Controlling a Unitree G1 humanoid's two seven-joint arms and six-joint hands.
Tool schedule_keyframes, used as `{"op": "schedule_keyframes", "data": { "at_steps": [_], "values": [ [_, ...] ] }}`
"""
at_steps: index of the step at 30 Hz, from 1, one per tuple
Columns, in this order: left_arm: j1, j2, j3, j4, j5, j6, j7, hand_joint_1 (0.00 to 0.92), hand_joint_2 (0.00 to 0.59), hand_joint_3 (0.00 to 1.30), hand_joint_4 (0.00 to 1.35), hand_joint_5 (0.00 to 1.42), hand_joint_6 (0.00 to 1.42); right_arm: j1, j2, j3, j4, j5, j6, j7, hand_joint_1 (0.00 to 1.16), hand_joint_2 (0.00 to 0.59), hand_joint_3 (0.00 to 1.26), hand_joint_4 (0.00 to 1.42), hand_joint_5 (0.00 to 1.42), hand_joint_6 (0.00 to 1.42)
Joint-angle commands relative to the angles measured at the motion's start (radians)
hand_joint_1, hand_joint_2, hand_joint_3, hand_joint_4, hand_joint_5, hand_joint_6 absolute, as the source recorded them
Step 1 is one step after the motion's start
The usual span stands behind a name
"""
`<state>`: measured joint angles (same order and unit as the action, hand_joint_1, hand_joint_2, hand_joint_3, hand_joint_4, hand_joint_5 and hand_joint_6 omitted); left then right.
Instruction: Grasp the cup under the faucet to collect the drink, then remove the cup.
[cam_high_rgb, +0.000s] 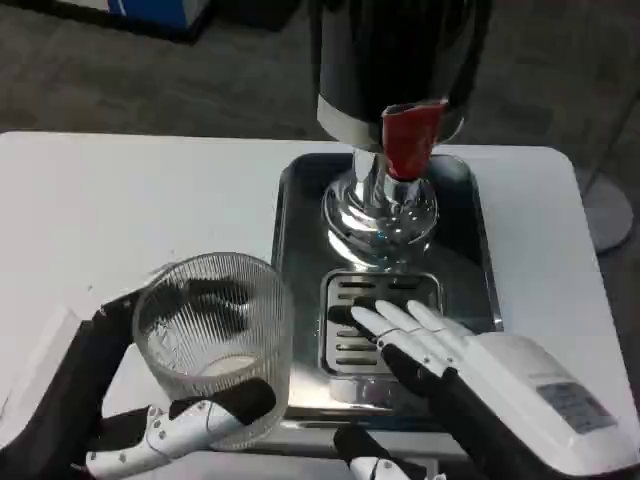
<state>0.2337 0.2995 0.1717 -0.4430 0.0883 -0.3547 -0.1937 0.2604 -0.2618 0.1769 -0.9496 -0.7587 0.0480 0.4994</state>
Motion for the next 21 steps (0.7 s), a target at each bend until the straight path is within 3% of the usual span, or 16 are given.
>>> {"op": "schedule_keyframes", "data": {
  "at_steps": [1, 21],
  "values": [
    [0.010, 0.000, 0.006, -0.019, -0.016, -0.005, -0.001, 0.378, 0.179, 0.64, 0.62, 0.54, 0.11, 0.010, 0.003, 0.001, -0.018, 0.001, 0.006, 0.001, 0.25, 0.436, 0.09, 0.04, 0.00, 0.00],
    [-0.002, -0.002, -0.007, -0.019, -0.011, -0.001, -0.002, 0.378, 0.183, 0.64, 0.63, 0.55, 0.11, 0.026, 0.014, 0.001, -0.035, -0.004, 0.007, 0.001, 0.25, 0.436, 0.09, 0.05, 0.00, 0.00]
  ]
}}
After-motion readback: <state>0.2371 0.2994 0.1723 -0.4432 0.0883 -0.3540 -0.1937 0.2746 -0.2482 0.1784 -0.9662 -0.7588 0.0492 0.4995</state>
